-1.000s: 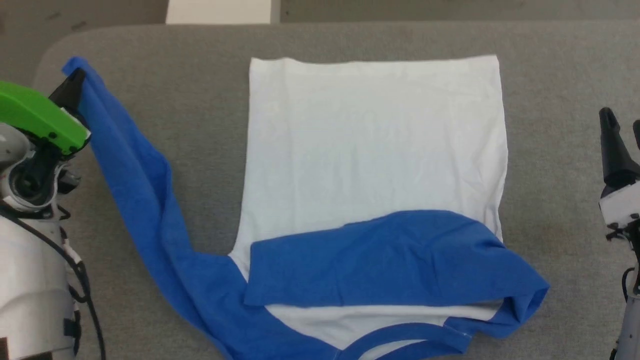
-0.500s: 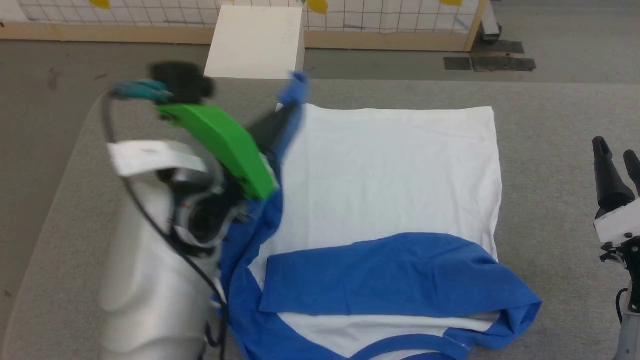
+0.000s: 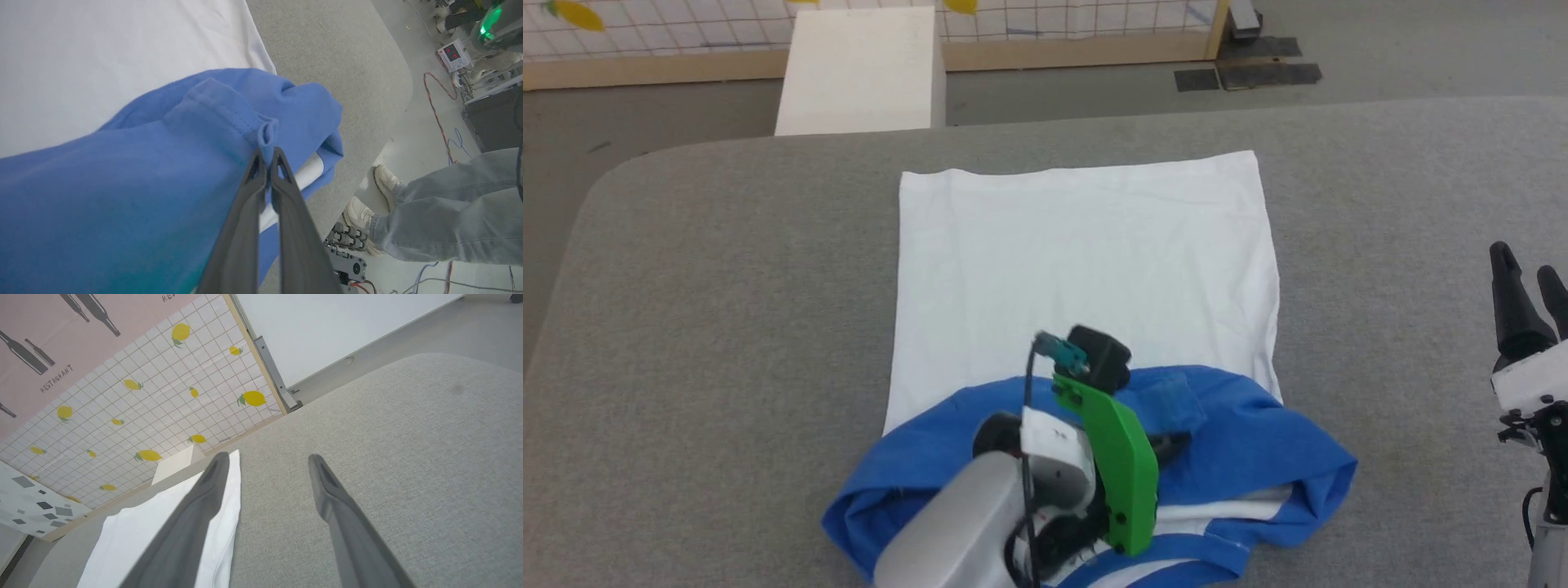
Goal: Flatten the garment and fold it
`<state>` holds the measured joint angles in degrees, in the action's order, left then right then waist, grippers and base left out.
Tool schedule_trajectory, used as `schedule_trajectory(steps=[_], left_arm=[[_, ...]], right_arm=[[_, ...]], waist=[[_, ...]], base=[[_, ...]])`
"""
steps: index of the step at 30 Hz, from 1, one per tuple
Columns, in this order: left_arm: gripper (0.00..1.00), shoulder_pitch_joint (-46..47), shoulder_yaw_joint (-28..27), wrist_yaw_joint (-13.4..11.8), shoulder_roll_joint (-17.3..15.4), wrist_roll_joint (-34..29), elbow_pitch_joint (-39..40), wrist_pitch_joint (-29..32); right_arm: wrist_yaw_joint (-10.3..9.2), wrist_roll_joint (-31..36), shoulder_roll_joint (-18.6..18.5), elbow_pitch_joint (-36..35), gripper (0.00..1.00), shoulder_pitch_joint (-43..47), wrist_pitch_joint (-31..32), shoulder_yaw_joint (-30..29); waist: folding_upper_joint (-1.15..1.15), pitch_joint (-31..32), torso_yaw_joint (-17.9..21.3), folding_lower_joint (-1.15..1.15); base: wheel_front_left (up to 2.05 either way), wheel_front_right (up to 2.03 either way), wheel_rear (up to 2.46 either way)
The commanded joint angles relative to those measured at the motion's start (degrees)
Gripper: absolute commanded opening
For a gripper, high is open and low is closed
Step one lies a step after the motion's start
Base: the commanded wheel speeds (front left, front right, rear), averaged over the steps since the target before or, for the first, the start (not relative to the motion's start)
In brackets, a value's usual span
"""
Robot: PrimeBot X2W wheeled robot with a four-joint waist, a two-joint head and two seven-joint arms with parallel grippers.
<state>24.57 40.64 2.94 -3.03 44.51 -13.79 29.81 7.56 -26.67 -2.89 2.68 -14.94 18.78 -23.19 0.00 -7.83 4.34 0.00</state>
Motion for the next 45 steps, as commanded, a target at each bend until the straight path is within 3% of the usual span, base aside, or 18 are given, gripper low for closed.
schedule_trajectory(steps=[1,13,14,20,25,28,33,39,45], left_arm=[[0.00,-1.02,1.01,0.00,0.13,0.64,-0.80,-0.69],[0.00,0.85,9.86,-0.75,0.14,5.43,-7.96,-1.35],[1.00,1.21,10.18,-0.50,0.14,6.21,-8.13,-0.59],[1.00,3.79,8.35,0.60,-0.03,10.90,-5.94,3.49],[1.00,5.71,0.52,-0.29,-0.98,16.58,-0.42,2.27],[1.00,7.31,-5.31,-1.40,-3.27,15.76,1.96,-3.54],[1.00,7.38,-13.97,-2.53,-9.08,8.58,1.69,-20.20],[1.00,3.49,-19.99,-4.18,-15.46,1.53,-2.35,-35.90],[1.00,-0.49,-23.00,-5.24,-18.66,-2.24,-4.91,-43.31]], right_arm=[[-0.08,-0.41,0.02,0.28,1.00,0.94,-0.49,0.08],[-0.08,-0.49,0.02,1.24,1.00,0.67,-1.51,0.36],[-0.08,-0.39,0.02,1.40,1.00,0.64,-1.55,0.35],[-0.08,0.12,0.02,2.36,1.00,1.22,-1.49,-0.06],[-0.08,0.53,0.02,2.46,1.00,1.67,-0.97,-0.38],[-0.08,0.59,0.02,2.24,1.00,1.72,-0.62,-0.17],[-0.08,0.69,0.02,2.02,1.00,1.60,-0.30,0.52],[-0.08,0.58,0.02,1.87,1.00,1.72,0.19,0.88],[-0.08,0.74,0.02,1.65,1.00,1.29,1.58,0.86]], waist=[[0.00,-1.02,1.13,0.00],[0.00,-2.60,1.29,0.00],[0.00,-2.44,1.12,0.00],[0.00,0.05,-0.45,0.00],[0.00,2.02,-1.92,0.00],[0.00,2.57,-2.55,0.00],[0.00,2.78,-3.30,0.00],[0.00,1.99,-4.05,0.00],[0.00,-0.13,-4.70,0.00]], base=[[0.00,0.00,0.00],[0.00,0.00,0.00],[0.00,0.00,0.00],[0.00,0.00,0.00],[0.00,0.00,0.00],[0.00,0.00,0.00],[0.00,0.00,0.00],[0.00,0.00,0.00],[0.00,0.00,0.00]])
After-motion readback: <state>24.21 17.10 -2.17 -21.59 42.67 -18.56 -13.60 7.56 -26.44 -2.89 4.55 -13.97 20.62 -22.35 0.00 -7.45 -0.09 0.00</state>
